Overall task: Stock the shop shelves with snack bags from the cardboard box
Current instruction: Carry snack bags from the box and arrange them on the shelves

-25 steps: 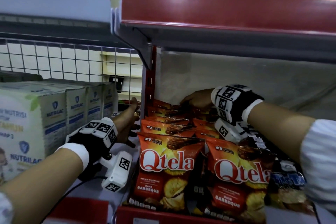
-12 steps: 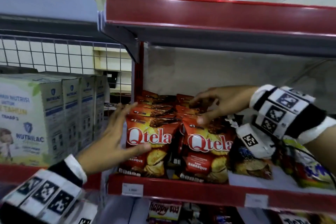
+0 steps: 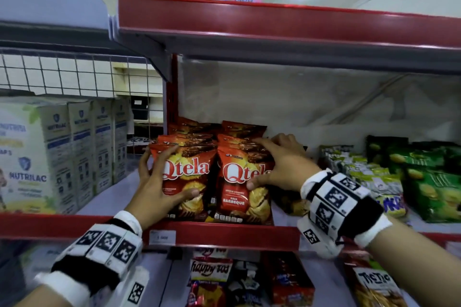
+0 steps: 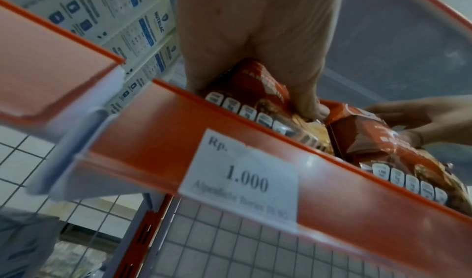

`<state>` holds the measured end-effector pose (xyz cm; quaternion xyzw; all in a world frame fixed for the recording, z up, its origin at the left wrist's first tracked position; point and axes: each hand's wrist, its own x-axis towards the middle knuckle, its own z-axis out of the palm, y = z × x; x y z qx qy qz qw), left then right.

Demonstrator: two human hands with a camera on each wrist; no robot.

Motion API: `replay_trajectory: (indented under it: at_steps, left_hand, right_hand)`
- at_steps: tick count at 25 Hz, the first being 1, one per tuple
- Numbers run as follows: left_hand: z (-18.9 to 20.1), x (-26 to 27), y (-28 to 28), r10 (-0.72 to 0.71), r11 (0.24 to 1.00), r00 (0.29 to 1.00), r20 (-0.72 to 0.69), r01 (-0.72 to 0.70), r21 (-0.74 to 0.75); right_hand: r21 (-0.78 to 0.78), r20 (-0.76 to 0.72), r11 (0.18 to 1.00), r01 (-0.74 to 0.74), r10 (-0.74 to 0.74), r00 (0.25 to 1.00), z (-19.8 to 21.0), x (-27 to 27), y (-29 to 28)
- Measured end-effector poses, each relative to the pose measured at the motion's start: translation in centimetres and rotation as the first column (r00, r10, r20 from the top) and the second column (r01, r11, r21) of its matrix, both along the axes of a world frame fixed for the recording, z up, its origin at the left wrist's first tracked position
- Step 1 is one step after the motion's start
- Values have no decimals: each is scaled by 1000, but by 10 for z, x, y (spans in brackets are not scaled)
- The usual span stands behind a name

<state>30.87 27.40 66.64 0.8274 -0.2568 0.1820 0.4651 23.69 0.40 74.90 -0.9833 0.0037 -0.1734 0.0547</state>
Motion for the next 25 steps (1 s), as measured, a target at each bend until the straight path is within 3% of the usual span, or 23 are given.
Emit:
replay_trajectory:
  at_steps: [2, 4, 8, 10, 12, 16, 20, 22, 25]
  left_hand:
    - [-2, -1, 2, 29, 999, 1000, 11, -29, -45]
    - [-7, -2, 6, 52, 991, 999, 1, -52, -124]
    - [-15, -2, 6, -128, 971, 992, -12, 123, -204]
    - [-21, -2, 14, -128, 967, 992, 7, 126, -222]
    - [-24, -1, 10, -102, 967, 994, 24, 105, -233]
    - [-22, 1, 11, -130, 963, 992, -7, 124, -239]
    - [-17, 3, 10, -140, 960, 989, -51, 123, -251]
    - [-14, 2, 11, -135, 964, 987, -92, 110, -241]
    - [6, -5, 19, -93, 963, 991, -98, 64, -262]
  right_hand:
    - [70, 190, 996, 46, -59, 980, -17, -13, 1]
    - [284, 311, 959, -3, -89, 946, -40, -24, 7]
    - [593, 352, 796, -125, -117, 928, -95, -38, 30]
    - [682, 326, 714, -158, -103, 940, -109, -36, 48]
    - [715, 335, 673, -190, -91, 938, -110, -31, 50]
    - [714, 264, 691, -115, -113, 958, -103, -21, 52]
    - [776, 307, 615, -138, -177, 935, -95, -23, 50]
    - [770, 290, 626, -122, -172, 942, -89, -25, 49]
    - [702, 254, 708, -76, -149, 956, -54, -32, 32]
